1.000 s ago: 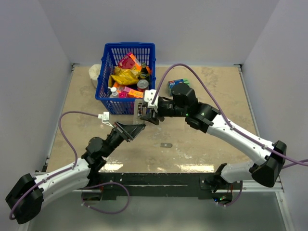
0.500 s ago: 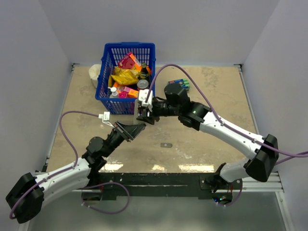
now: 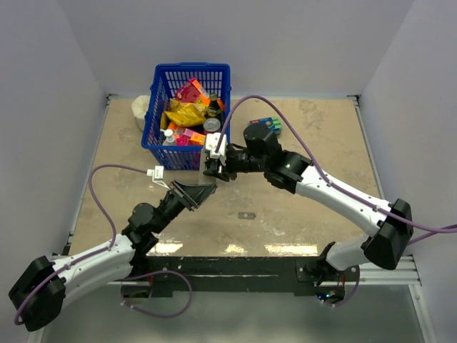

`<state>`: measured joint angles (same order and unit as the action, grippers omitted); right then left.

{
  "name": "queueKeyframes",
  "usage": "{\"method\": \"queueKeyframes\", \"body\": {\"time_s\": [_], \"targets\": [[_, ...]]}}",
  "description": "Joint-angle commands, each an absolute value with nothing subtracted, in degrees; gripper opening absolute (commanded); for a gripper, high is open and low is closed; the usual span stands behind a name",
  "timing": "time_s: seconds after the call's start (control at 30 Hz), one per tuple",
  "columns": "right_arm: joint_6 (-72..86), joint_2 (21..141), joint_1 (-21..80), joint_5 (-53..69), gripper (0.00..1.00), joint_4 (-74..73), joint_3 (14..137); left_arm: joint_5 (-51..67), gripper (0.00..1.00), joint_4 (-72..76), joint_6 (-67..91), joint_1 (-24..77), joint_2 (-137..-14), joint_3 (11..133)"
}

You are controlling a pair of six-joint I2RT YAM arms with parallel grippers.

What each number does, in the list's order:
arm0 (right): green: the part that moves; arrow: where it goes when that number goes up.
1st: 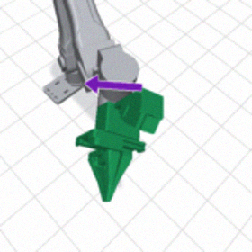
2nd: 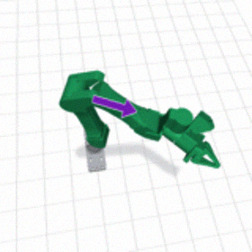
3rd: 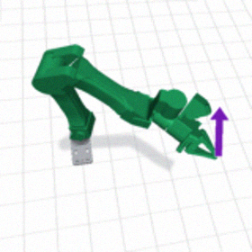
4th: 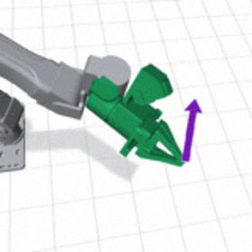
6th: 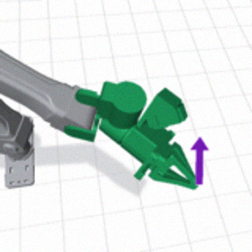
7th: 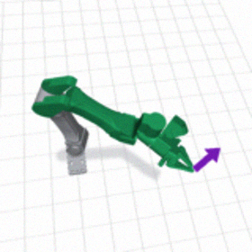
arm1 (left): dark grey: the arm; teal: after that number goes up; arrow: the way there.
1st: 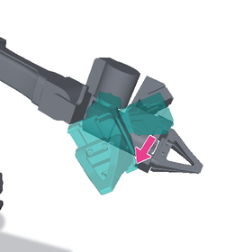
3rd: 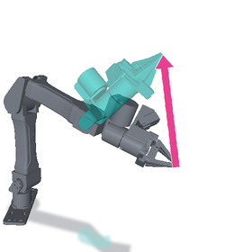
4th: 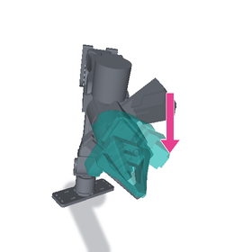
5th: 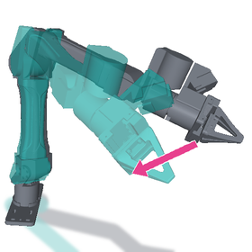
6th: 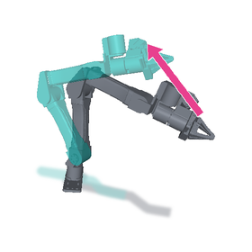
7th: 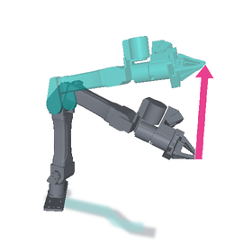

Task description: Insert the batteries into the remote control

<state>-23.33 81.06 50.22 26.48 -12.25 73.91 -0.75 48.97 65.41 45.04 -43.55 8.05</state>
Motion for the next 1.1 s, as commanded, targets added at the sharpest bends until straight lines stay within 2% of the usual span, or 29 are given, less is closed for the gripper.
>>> {"method": "queueKeyframes", "body": {"time_s": [0.0,0.47,0.53,0.67,1.07], "targets": [[-24.78,80.51,50.01,26.28,0.33,-11.95,72.86,-0.26,0.0,57.04,64.6,44.91,-43.07,9.32],[-30.32,81.03,44.83,32.78,0.31,-8.52,67.85,5.71,0.0,69.68,62.93,44.91,-42.63,7.21],[-30.93,82.08,44.65,33.57,0.26,-9.05,68.2,6.93,0.0,70.75,62.76,44.91,-42.8,7.12],[-30.94,84.19,44.56,35.86,0.0,-10.81,69.34,9.05,0.0,76.63,62.67,45.0,-44.29,7.03],[-26.38,85.52,43.25,39.8,0.0,-3.88,67.15,12.83,0.0,84.81,62.58,45.0,-46.93,7.38]]}}
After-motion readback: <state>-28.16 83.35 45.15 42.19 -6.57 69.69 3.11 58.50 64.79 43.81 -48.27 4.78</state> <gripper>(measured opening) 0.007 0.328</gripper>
